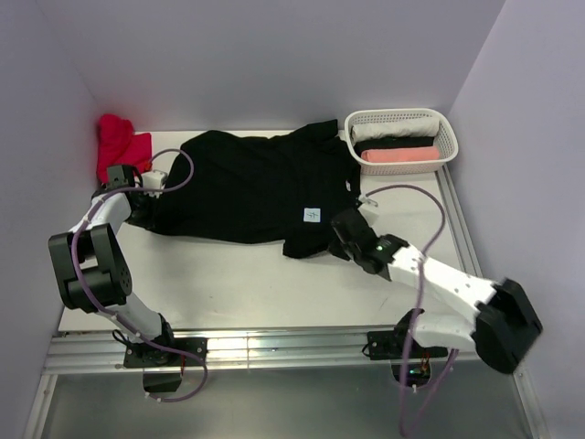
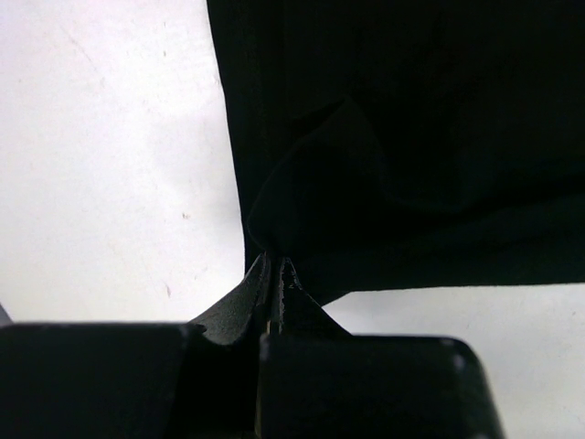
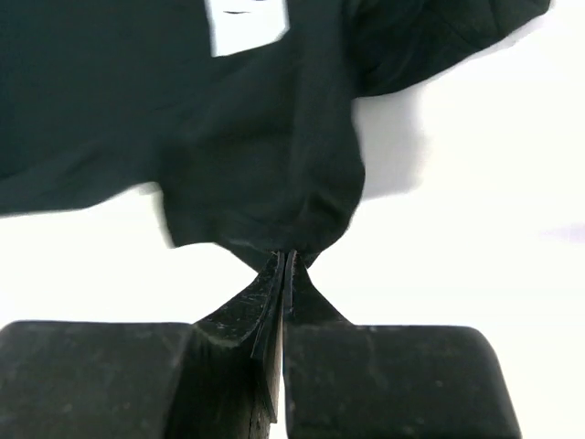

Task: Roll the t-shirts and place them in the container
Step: Fold the tshirt

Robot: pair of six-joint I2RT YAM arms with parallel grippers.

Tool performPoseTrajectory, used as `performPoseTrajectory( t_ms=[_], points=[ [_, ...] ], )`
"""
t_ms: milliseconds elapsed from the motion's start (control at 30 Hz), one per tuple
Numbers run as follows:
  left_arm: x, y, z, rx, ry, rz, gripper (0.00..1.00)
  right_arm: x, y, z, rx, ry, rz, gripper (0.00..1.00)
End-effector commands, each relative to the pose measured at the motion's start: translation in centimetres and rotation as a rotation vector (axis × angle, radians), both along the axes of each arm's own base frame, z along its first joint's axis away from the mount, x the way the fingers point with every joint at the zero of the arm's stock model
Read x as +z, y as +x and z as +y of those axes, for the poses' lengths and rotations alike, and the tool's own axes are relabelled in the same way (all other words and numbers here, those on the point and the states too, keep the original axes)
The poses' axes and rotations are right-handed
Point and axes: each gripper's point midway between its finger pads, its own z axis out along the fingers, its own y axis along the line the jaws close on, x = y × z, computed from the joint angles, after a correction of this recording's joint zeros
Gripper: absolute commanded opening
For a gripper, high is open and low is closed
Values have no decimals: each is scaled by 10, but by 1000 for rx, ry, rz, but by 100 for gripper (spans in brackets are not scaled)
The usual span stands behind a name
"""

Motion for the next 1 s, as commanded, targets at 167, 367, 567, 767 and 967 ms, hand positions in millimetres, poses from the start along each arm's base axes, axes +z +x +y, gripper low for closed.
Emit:
performPoseTrajectory(
  t_ms=[167, 367, 567, 767, 967],
  points=[
    [29, -11, 4, -35, 61, -77, 0, 15, -67, -27, -13, 71, -12, 0],
    [27, -27, 6, -57, 106, -66, 0, 17, -96, -30, -21, 120, 10, 0],
    [9, -47, 16, -57, 176, -14, 0, 30, -119, -17, 27, 122, 28, 0],
    [3, -56, 12, -81, 163, 10, 2, 36, -135, 2, 86, 71, 60, 0],
    [10, -44, 8, -80, 121, 5, 4, 57, -118, -10, 39, 3, -17, 0]
  ],
)
